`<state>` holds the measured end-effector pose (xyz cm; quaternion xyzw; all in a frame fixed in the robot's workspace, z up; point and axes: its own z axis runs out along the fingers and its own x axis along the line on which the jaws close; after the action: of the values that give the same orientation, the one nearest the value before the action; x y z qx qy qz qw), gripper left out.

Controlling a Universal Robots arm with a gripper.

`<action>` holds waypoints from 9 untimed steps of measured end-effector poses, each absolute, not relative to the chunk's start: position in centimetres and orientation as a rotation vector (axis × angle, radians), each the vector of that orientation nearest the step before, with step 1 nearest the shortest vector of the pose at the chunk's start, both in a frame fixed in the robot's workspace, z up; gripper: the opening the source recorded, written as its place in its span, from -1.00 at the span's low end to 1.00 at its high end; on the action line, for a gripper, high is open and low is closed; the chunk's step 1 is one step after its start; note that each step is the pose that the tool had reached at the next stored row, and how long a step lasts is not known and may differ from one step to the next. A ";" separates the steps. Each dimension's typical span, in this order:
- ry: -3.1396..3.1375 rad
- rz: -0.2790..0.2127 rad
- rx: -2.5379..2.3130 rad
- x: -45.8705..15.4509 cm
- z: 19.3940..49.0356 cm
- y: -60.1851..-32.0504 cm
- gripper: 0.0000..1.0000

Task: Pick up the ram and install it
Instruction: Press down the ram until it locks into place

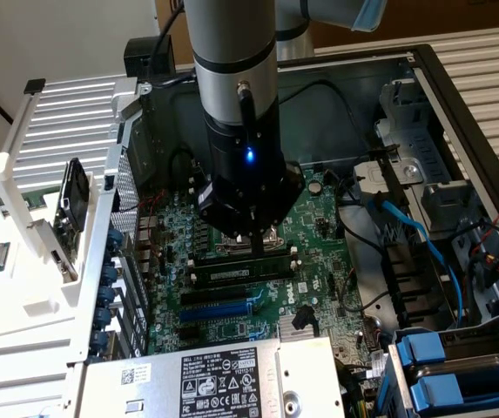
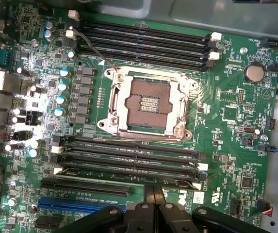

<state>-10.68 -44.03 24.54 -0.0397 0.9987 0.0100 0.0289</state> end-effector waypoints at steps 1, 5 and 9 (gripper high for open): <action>3.082 0.030 -0.103 -10.7 24.5 -44.0 -0.79; 3.083 0.028 -0.022 -10.7 24.5 -44.0 -0.79; 3.083 0.026 0.050 -10.7 24.5 -44.0 -0.79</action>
<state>-10.67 -44.03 24.54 0.0162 0.9994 0.0083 0.0292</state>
